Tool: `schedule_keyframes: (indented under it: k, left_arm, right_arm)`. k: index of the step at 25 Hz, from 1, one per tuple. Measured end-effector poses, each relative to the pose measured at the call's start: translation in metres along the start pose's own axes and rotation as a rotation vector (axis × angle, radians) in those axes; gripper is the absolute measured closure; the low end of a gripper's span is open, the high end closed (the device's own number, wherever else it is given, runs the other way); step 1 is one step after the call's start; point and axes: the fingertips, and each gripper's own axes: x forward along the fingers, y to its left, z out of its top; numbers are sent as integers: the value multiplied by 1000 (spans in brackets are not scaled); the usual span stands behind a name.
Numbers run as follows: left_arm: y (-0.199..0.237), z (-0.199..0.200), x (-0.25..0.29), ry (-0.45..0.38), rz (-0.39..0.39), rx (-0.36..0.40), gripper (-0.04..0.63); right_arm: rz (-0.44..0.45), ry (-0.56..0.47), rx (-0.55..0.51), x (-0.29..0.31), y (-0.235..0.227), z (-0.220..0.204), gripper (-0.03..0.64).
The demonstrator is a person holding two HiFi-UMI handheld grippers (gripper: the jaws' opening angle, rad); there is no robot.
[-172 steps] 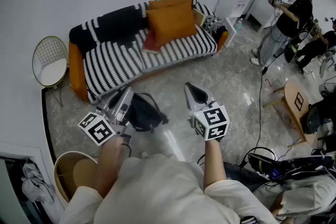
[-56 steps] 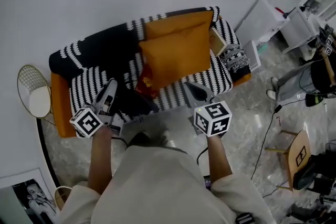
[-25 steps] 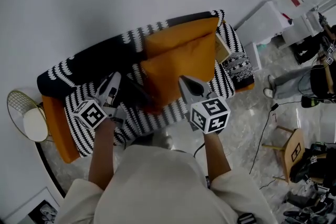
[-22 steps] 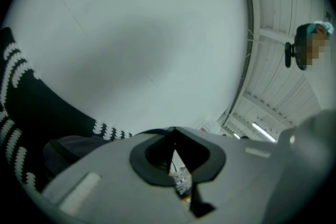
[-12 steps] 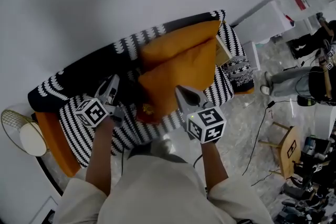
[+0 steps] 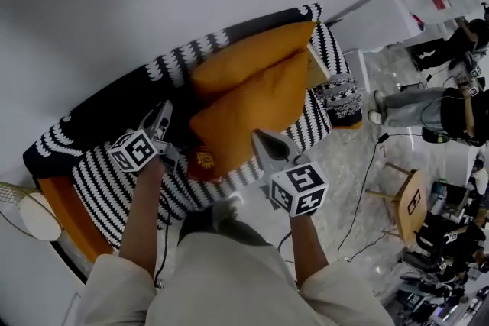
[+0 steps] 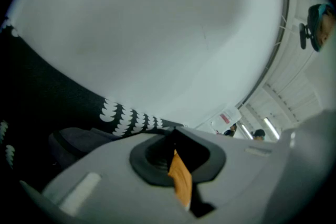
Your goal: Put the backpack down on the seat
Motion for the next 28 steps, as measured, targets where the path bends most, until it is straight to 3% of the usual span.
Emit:
schedule_keyframes:
  k: [3,11,20,24,28]
  left_arm:
    - [21,6,14,-24,-14,-27,594]
    - [41,20,92,-1,-67,26,594]
    - [61,-9,133,53,-47,115,591]
    - [56,-10,137,63,6,130,489]
    - [74,-29,107,76,118,180,415]
  right_arm:
    - [-32,27,15,10,0,-15,611]
    - [-77,51,26,28,-20,-15,611]
    - [-98,60,36,35,-31,-31,611]
    - [-83,56,36,24,-43,-25,611]
    - [-63,49,18,12,-32,-44,611]
